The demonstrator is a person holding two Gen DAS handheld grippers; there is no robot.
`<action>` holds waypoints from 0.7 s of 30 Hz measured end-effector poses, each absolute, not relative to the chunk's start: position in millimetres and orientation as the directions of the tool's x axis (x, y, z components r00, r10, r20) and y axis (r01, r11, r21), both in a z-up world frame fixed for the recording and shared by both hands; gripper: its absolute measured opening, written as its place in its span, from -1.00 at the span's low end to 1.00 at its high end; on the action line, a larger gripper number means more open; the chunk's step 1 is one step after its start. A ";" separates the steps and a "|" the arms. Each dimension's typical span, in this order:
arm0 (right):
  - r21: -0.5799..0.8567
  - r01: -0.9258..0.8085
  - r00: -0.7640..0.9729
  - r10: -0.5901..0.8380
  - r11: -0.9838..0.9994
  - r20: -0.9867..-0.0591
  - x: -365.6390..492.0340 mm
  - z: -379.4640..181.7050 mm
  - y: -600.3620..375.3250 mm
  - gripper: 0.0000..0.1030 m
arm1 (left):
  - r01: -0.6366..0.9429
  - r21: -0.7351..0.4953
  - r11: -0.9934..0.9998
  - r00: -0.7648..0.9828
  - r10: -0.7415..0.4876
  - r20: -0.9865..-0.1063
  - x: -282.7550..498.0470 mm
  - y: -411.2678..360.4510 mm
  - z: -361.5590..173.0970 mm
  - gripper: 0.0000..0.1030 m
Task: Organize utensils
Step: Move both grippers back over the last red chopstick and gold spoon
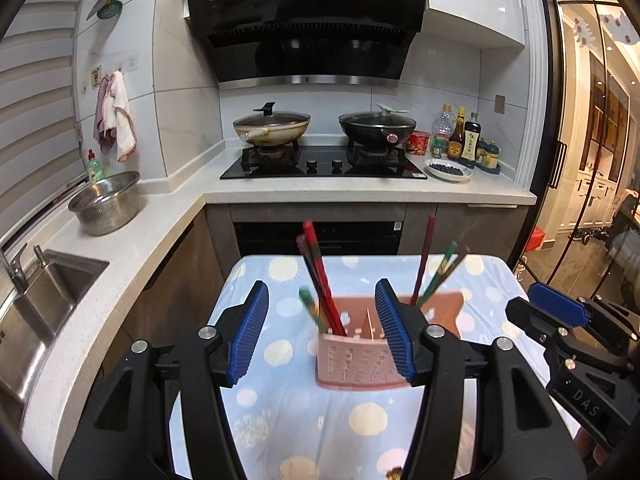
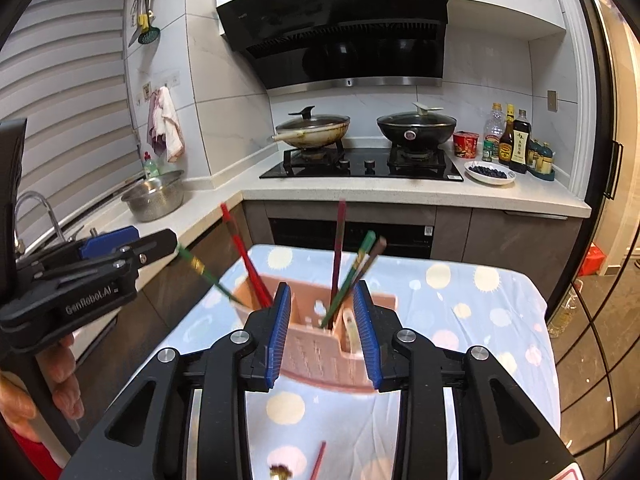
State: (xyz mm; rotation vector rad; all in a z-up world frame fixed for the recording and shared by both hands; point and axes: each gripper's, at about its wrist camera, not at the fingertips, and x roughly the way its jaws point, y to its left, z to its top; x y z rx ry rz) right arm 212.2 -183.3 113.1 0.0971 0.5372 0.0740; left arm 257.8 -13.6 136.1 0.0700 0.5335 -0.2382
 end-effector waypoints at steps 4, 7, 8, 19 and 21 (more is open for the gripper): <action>0.106 -0.046 0.833 0.096 0.993 -0.544 178.4 86.6 -178.8 -0.35 | 0.250 0.007 0.968 0.814 -0.206 -0.544 231.7 -11.4 112.1 0.14; 0.097 -0.042 0.815 0.090 0.994 -0.573 152.1 64.3 -173.4 -0.36 | 0.260 0.020 0.965 0.792 -0.201 -0.576 211.9 -10.9 89.1 0.14; 0.097 -0.039 0.808 0.089 0.995 -0.583 143.7 57.2 -172.0 -0.36 | 0.259 0.015 0.966 0.784 -0.201 -0.587 205.8 -10.0 81.5 0.14; 0.060 -0.024 0.731 0.059 0.998 -0.680 53.0 -19.7 -146.8 -0.36 | 0.256 0.035 0.966 0.697 -0.159 -0.699 131.7 0.9 -10.6 0.14; 0.070 -0.030 0.711 0.070 0.997 -0.700 41.6 -32.6 -142.3 -0.36 | 0.248 0.024 0.968 0.679 -0.156 -0.718 120.9 5.9 -24.6 0.14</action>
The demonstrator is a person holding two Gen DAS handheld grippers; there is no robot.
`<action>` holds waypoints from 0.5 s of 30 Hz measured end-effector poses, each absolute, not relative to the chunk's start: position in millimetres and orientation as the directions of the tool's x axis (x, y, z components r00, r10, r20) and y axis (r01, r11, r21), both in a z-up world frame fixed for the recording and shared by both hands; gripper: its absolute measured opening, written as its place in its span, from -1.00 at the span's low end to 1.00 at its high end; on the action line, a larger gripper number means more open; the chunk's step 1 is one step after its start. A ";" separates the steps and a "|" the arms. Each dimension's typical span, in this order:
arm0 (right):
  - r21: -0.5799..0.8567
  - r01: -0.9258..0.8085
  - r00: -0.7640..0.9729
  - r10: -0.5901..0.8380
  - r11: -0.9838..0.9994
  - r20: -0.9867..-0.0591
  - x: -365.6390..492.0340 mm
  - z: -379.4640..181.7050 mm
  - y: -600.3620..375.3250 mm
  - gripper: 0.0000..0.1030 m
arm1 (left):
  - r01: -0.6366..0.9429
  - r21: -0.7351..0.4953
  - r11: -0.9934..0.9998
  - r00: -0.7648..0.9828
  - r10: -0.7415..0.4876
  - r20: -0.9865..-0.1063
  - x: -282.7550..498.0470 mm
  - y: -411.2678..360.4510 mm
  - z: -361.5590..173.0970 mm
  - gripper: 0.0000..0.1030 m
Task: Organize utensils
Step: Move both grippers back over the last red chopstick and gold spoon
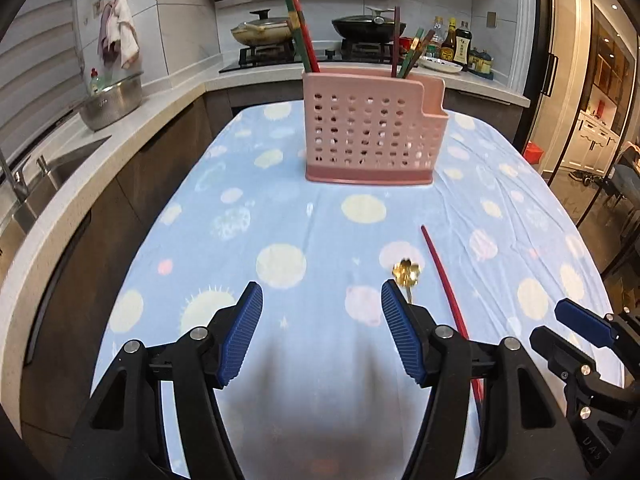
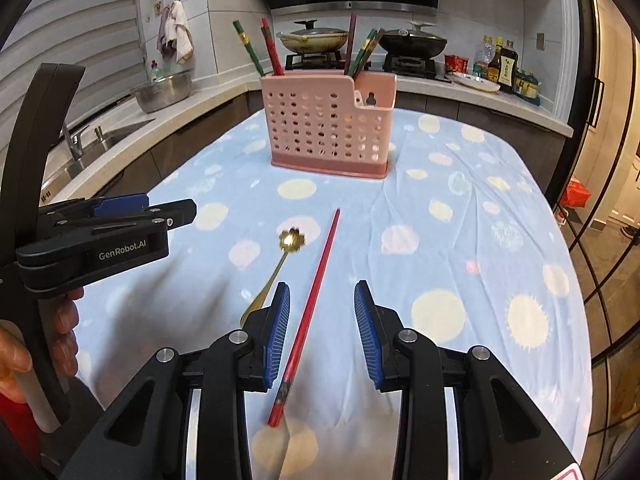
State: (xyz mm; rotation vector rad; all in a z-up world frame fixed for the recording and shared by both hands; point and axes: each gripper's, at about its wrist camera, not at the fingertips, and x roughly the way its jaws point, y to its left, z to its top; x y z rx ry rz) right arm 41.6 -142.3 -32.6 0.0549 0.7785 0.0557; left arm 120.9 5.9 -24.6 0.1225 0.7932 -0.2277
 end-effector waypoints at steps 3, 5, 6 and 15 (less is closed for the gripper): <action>0.090 -0.032 0.681 0.087 0.995 -0.727 28.0 -51.5 -135.0 -0.35 | 0.239 0.016 0.971 0.650 -0.148 -0.745 108.3 10.6 -43.3 0.14; 0.103 -0.033 0.657 0.099 0.994 -0.747 21.8 -65.1 -130.5 -0.36 | 0.243 0.013 0.970 0.628 -0.147 -0.764 100.8 12.0 -55.4 0.14; 0.111 -0.036 0.649 0.108 0.993 -0.753 20.3 -70.1 -128.8 -0.36 | 0.244 0.012 0.970 0.616 -0.146 -0.774 97.0 12.6 -61.4 0.14; 0.083 -0.049 0.635 0.095 0.995 -0.767 14.6 -86.2 -117.3 -0.36 | 0.247 -0.001 0.969 0.576 -0.148 -0.804 80.0 17.9 -78.3 0.14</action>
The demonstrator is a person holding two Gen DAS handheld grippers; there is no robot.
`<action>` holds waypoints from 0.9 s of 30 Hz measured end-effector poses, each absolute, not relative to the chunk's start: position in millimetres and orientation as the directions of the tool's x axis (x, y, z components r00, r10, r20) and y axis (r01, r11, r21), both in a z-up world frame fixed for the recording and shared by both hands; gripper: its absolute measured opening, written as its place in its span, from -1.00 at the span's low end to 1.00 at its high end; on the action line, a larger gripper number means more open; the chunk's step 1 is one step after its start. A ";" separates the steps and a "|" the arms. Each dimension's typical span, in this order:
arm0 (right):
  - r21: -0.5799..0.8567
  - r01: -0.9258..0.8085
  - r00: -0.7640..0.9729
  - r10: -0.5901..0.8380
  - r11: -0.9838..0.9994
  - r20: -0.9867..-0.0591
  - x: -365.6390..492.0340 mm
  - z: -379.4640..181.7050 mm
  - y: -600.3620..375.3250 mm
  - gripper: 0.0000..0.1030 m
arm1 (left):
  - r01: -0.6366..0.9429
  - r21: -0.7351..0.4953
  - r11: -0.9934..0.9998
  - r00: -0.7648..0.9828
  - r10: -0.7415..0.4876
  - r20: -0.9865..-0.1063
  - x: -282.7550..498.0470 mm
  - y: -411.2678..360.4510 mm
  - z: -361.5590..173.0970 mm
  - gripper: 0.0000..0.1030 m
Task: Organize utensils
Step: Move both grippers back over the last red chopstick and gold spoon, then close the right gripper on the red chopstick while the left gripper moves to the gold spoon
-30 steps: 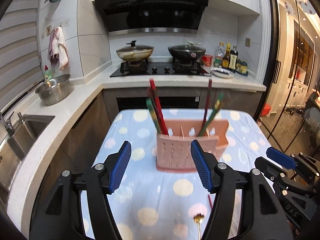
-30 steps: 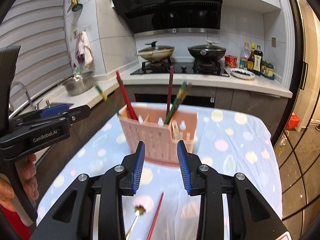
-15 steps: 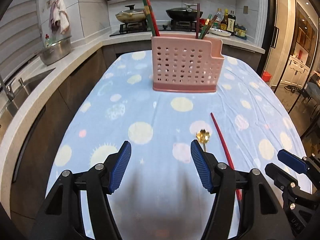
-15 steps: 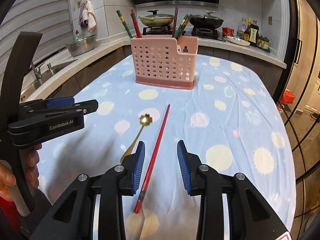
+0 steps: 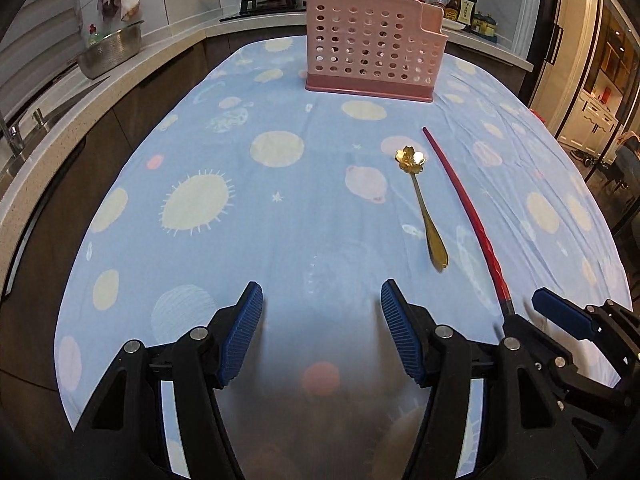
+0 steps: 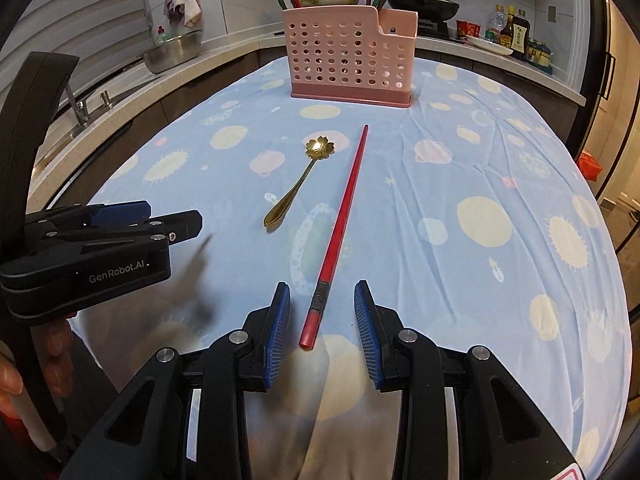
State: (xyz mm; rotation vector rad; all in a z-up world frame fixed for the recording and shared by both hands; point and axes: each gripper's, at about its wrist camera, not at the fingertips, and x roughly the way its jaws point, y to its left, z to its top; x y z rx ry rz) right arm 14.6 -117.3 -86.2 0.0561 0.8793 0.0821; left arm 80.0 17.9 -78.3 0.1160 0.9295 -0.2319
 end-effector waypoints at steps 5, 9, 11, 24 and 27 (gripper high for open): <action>0.075 -0.051 0.632 0.091 0.996 -0.770 13.8 -94.2 -114.9 -0.43 | 0.252 -0.011 0.968 0.565 -0.156 -0.810 79.0 17.4 -80.3 0.14; 0.054 -0.049 0.638 0.072 0.997 -0.766 12.8 -96.3 -117.6 -0.68 | 0.259 -0.016 0.966 0.562 -0.164 -0.811 78.6 14.4 -80.0 0.14; 0.049 -0.043 0.639 0.065 0.998 -0.766 12.7 -96.7 -120.9 -0.82 | 0.270 -0.022 0.963 0.561 -0.176 -0.809 77.6 11.2 -79.2 0.14; 0.089 0.049 0.649 0.036 0.995 -0.760 14.4 -95.6 -161.3 -0.87 | 0.374 -0.099 0.922 0.513 -0.294 -0.806 85.4 -28.5 -79.9 0.13; 0.103 0.053 0.645 0.044 0.993 -0.763 14.9 -96.4 -166.4 -0.87 | 0.381 -0.110 0.918 0.497 -0.304 -0.813 93.0 -35.8 -85.7 -0.02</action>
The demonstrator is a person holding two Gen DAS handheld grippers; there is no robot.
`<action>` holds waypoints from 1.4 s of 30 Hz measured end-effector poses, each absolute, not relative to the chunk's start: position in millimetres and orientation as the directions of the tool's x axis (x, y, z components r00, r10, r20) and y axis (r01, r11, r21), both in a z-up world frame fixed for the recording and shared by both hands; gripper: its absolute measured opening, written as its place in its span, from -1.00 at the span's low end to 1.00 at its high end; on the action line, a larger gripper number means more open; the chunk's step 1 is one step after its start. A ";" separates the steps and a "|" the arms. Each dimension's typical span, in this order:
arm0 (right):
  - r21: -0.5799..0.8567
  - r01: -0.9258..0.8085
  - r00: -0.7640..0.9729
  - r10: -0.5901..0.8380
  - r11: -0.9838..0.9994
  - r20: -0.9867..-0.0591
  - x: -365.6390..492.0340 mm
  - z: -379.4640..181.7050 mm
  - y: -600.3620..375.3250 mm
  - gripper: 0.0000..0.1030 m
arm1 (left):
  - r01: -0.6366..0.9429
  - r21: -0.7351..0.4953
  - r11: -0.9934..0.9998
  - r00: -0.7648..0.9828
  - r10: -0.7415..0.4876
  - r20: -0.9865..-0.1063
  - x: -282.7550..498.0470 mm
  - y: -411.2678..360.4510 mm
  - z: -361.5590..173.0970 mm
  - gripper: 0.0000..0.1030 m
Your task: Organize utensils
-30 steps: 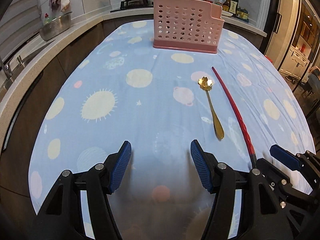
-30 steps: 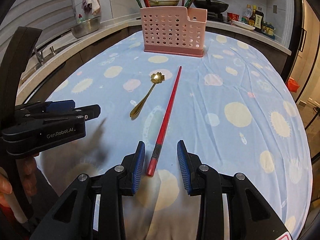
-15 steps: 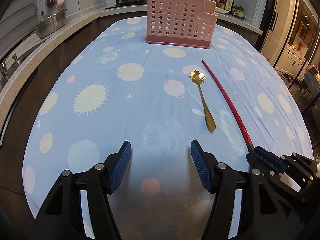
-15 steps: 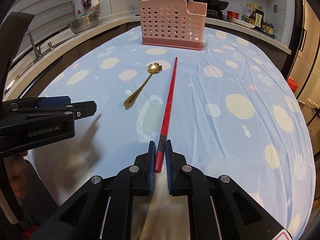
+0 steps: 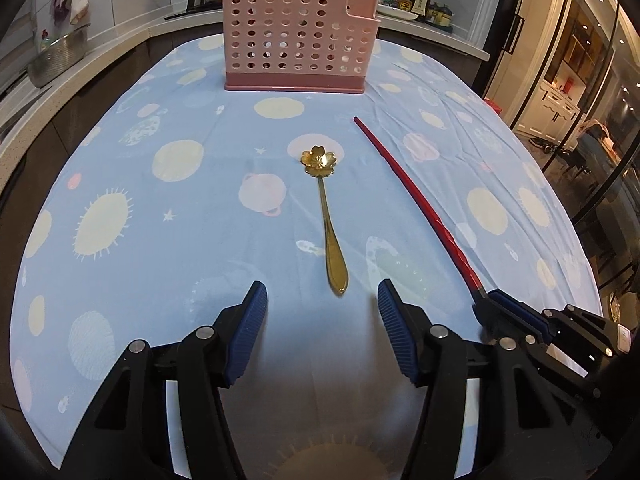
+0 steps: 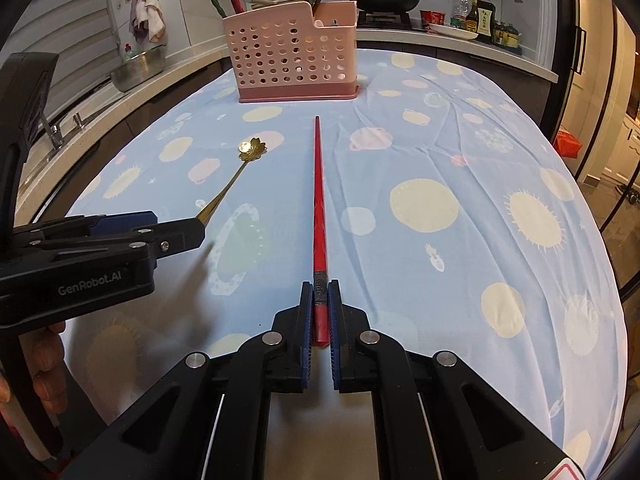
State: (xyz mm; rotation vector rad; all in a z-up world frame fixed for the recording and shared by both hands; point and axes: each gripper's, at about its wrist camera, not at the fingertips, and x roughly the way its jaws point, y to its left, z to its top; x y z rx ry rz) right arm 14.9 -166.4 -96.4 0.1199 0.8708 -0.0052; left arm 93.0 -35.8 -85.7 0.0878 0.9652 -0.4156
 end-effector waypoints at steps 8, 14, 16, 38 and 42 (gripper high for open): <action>0.115 0.054 0.644 0.053 0.992 -0.763 18.4 -97.6 -169.5 -0.87 | 0.396 -0.115 0.911 0.487 -0.315 -0.815 103.7 -42.6 -92.0 -0.69; 0.124 0.051 0.646 0.062 0.991 -0.761 18.6 -97.1 -171.8 -0.87 | 0.405 -0.126 0.906 0.476 -0.326 -0.817 101.3 -38.4 -91.1 -0.80; 0.126 0.049 0.648 0.065 0.991 -0.759 17.6 -95.3 -171.8 -0.87 | 0.405 -0.137 0.904 0.467 -0.333 -0.819 99.9 -36.2 -89.9 -0.80; 0.237 0.006 0.782 0.143 0.971 -0.606 25.0 -3.9 -186.2 -0.87 | 0.384 -0.159 0.910 0.574 -0.370 -0.730 106.8 -8.5 -11.6 -0.96; 0.236 -0.007 0.810 0.144 0.972 -0.569 35.6 16.9 -188.7 -0.87 | 0.381 -0.134 0.915 0.608 -0.357 -0.709 118.2 -12.2 3.1 -0.98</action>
